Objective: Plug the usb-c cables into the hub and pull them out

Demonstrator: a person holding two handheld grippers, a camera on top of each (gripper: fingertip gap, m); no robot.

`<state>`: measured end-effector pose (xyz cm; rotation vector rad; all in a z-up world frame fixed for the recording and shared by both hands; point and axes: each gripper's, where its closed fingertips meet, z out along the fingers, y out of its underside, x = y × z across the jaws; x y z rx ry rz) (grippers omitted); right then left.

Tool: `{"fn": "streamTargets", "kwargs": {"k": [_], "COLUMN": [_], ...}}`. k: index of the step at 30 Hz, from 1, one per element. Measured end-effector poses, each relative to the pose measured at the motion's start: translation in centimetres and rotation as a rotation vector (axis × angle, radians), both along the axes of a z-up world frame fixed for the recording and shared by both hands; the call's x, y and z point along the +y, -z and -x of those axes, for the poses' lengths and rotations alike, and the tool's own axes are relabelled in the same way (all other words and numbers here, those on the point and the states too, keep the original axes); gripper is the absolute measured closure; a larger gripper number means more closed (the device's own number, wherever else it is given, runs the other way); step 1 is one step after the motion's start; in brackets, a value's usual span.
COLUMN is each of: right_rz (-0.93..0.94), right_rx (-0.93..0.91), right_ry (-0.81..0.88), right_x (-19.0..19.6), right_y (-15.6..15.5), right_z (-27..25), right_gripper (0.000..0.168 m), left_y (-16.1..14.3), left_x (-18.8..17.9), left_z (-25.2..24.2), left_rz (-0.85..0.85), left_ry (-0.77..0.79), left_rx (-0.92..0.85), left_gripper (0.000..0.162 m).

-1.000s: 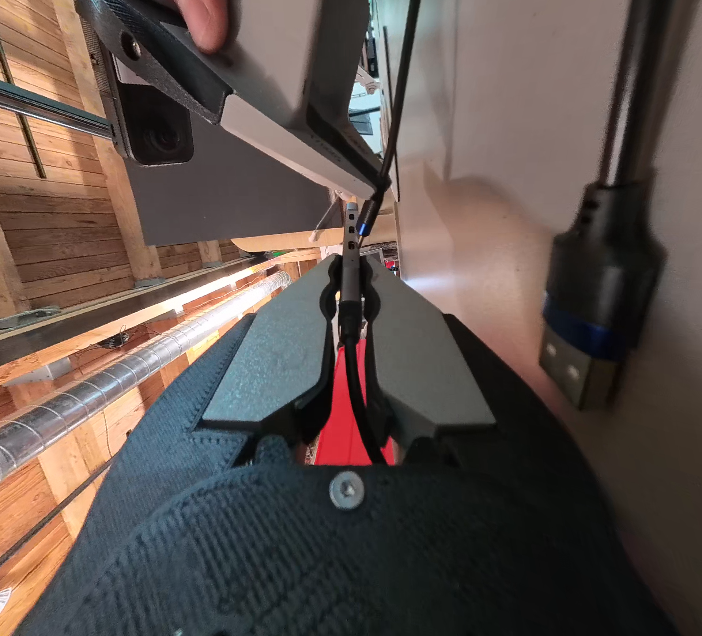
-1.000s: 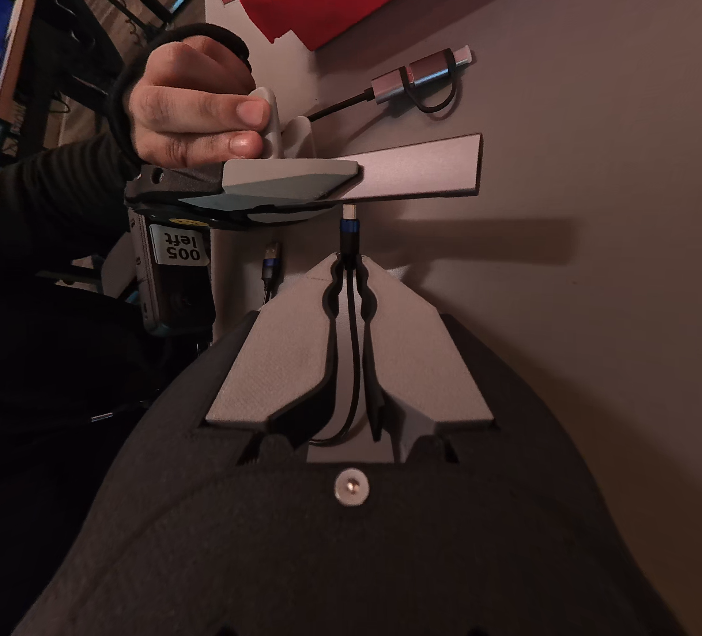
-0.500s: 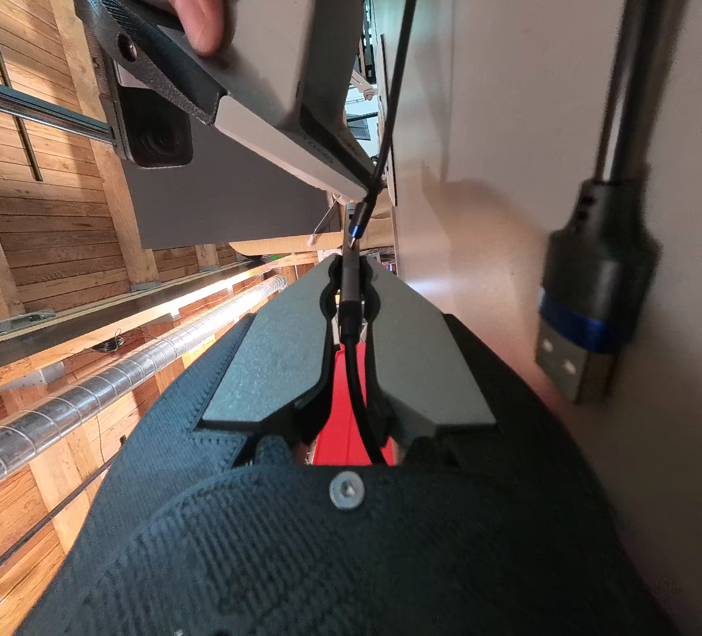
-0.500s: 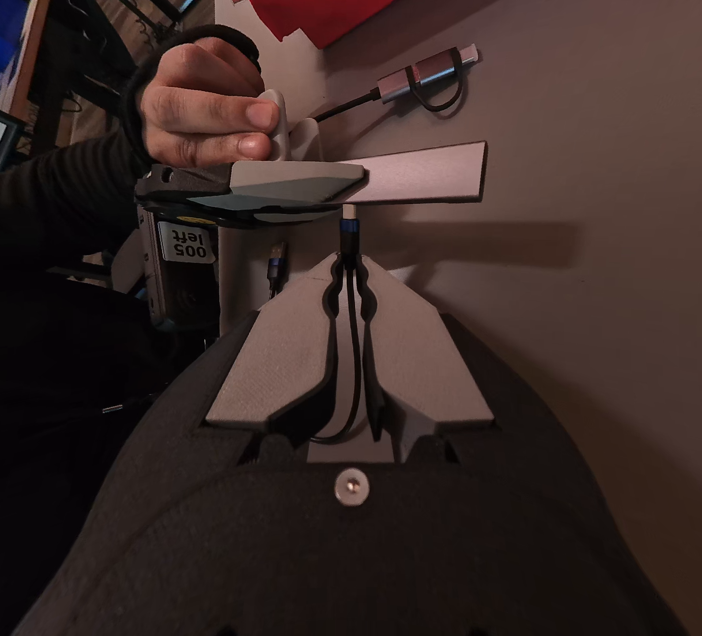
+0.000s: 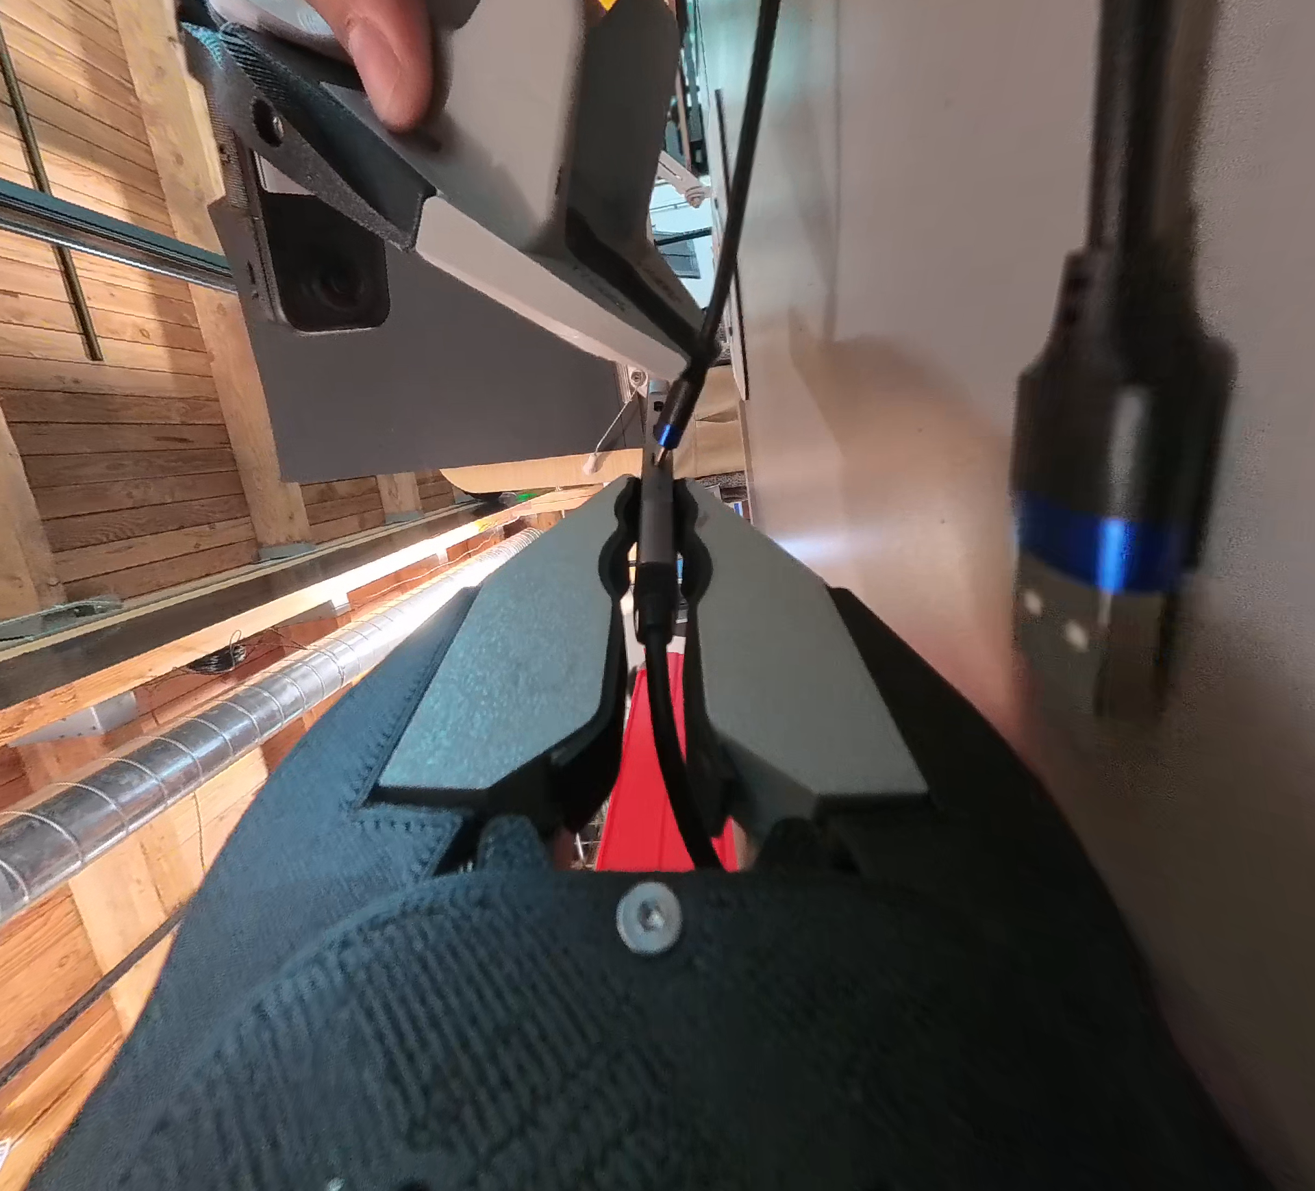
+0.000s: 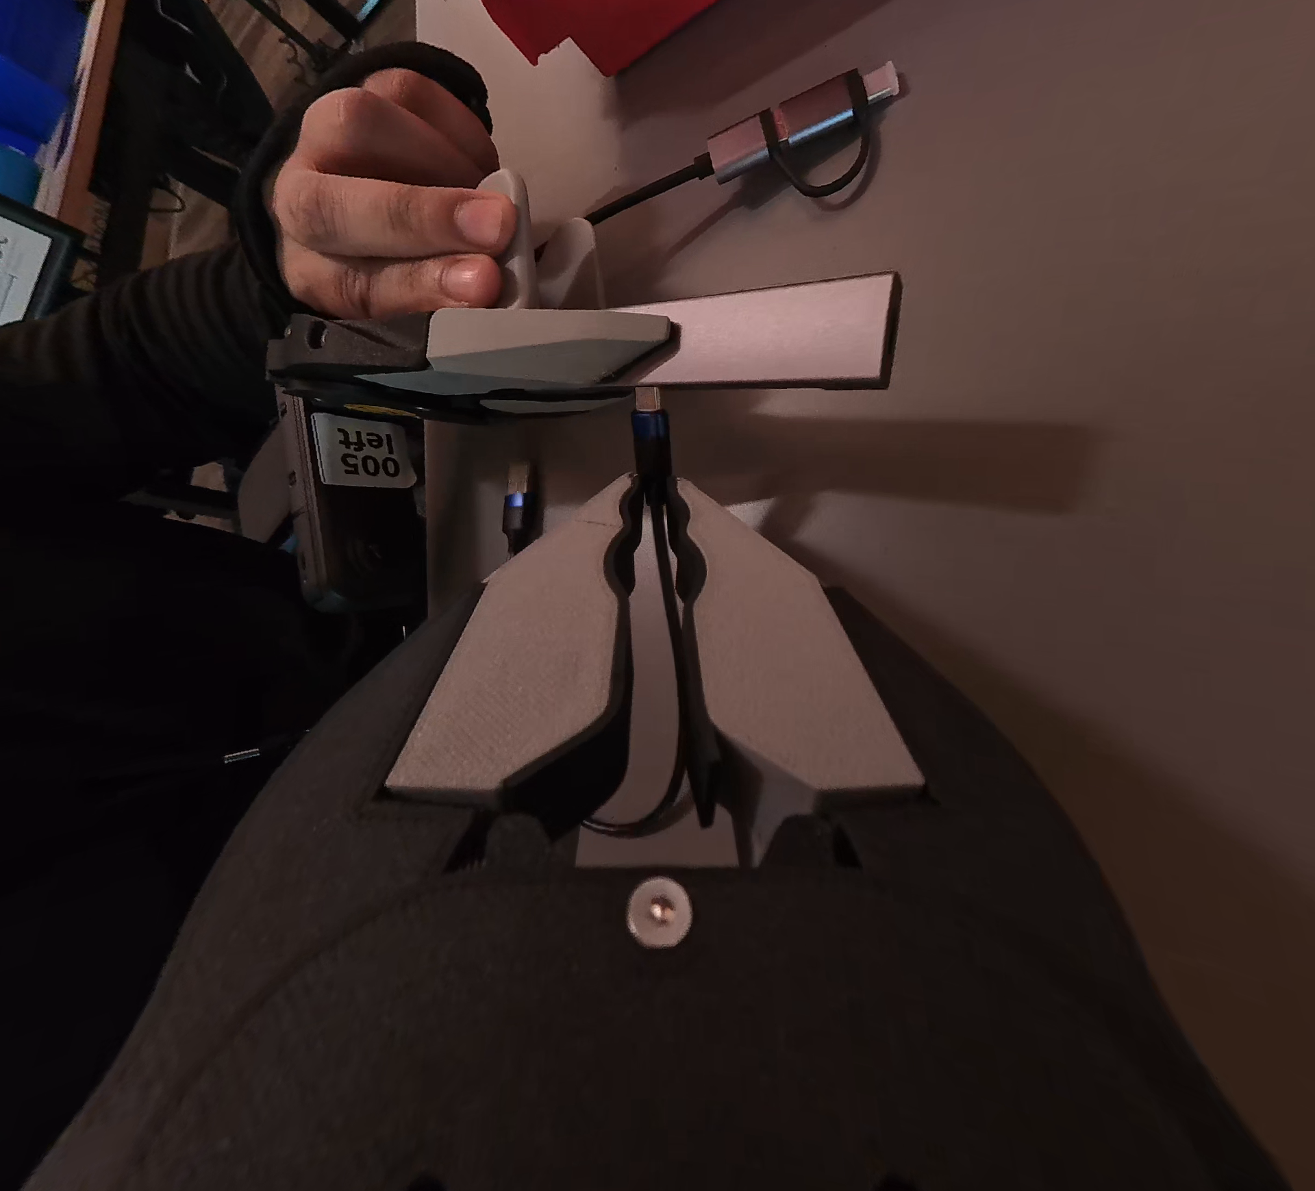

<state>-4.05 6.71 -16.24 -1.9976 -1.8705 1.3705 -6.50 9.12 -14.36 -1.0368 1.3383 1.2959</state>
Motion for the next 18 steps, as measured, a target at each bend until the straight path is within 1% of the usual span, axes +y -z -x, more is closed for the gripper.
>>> {"fn": "streamTargets", "kwargs": {"k": [12, 16, 18], "right_rz": [0.084, 0.131, 0.128], "right_rx": [0.011, 0.073, 0.065], "right_ry": [0.004, -0.004, 0.009], "right_x": [-0.1, -0.1, 0.1], "right_y": [-0.4, -1.9, -1.7], "right_z": [0.1, 0.0, 0.1], "right_gripper": [0.165, 0.167, 0.166], "left_y": [0.0, -0.3, -0.2], "left_x": [-0.2, -0.3, -0.2], "left_z": [0.1, 0.0, 0.1], "left_rz": [0.031, 0.027, 0.033], "left_ry": [-0.01, -0.001, -0.007], "left_rx": [-0.052, -0.072, -0.079], "left_gripper": [0.155, 0.155, 0.155]}}
